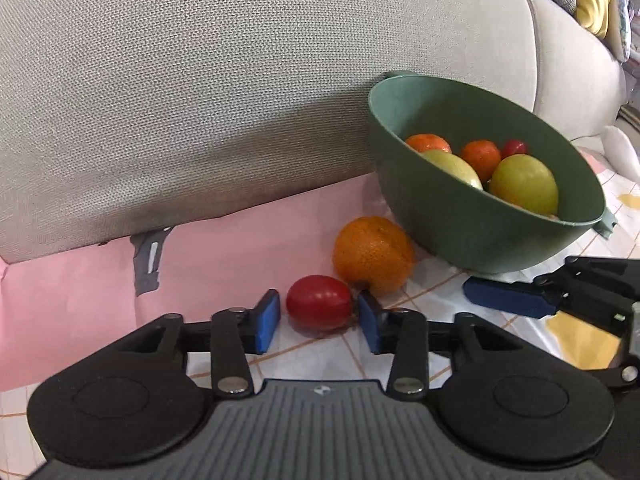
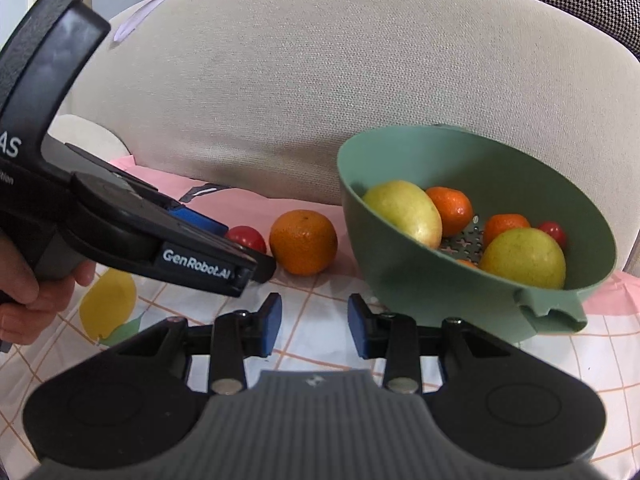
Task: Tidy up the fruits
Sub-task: 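Close the left gripper on the red cherry tomato while the right gripper grasps the mandarin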
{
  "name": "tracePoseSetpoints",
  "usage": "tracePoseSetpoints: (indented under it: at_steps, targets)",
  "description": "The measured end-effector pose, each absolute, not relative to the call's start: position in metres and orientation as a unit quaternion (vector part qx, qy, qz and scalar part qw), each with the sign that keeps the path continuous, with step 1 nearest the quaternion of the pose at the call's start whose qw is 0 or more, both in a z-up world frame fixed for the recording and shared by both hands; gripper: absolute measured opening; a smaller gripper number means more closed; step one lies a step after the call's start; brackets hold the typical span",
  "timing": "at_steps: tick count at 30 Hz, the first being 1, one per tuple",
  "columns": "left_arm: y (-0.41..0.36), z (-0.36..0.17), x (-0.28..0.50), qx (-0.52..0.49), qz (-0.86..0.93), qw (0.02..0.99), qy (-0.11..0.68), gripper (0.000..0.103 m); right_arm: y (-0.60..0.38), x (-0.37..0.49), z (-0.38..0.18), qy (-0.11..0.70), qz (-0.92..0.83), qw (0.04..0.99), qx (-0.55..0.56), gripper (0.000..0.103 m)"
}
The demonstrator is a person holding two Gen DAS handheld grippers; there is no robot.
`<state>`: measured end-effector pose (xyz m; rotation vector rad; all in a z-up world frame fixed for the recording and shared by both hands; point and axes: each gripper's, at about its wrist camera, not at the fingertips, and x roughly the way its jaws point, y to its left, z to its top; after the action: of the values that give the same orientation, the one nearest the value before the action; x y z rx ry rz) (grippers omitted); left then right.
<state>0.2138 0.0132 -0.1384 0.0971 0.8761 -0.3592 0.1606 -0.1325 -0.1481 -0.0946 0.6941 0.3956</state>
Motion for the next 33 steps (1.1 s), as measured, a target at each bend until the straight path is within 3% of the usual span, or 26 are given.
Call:
tracePoseSetpoints:
  at_steps: [14, 31, 33]
  targets:
    - [0.023, -0.129, 0.204, 0.031, -0.135, 0.892, 0.431, 0.041, -0.13, 0.158, -0.147, 0.332, 0.181, 0.925, -0.038, 0.034]
    - [0.066, -0.12, 0.165, -0.057, -0.044, 0.915, 0.396, 0.041, -0.087, 0.158, -0.138, 0.304, 0.077, 0.949, -0.042, 0.036]
    - [0.07, -0.122, 0.163, -0.06, -0.034, 0.916, 0.395, 0.041, -0.082, 0.16, -0.14, 0.305, 0.069, 0.949, -0.04, 0.04]
